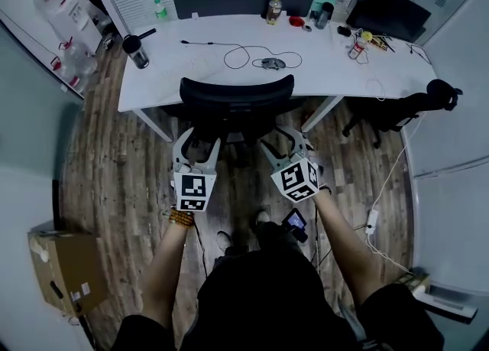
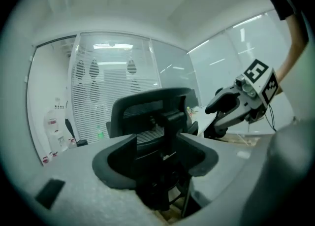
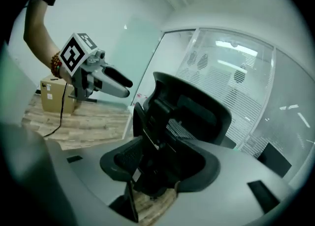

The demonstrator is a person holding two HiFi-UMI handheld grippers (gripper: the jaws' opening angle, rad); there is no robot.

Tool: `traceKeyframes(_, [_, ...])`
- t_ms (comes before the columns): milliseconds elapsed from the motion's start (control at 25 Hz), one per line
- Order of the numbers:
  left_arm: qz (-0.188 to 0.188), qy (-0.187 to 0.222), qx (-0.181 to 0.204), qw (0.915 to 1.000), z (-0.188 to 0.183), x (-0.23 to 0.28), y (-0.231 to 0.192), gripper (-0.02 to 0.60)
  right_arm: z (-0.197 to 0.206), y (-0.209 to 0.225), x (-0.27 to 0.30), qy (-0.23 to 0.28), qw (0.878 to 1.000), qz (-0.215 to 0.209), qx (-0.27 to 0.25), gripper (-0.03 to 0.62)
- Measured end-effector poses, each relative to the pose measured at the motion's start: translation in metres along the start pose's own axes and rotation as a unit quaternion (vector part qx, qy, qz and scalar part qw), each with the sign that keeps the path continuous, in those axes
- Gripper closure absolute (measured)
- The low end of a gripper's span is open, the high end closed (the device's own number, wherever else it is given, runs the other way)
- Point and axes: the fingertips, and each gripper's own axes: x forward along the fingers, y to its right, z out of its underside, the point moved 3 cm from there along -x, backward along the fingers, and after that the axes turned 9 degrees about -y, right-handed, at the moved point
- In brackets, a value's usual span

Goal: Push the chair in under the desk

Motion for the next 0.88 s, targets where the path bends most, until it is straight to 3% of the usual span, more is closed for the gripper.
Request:
traceKeyframes(280, [0.024, 0.065, -0.012, 0.9975, -0.011, -0.04, 0.029, 0.393, -0.037, -0.045, -0.03, 0.042, 0.999, 0.014, 0.014, 0.417])
traceKeyframes(480, [0.019, 0.089, -0.009, 0.9958, -0.002, -0.066, 0.032, 0.541, -0.047, -0.059, -0.047, 0.055, 0.995, 0.048, 0.062, 0.591])
traceKeyframes(880, [0.038, 0.099, -0.011, 0.9943, 0.011, -0.085, 0.021, 0.578, -0.067, -0.079, -0.054, 0.049, 0.995, 0.067, 0.062, 0.594])
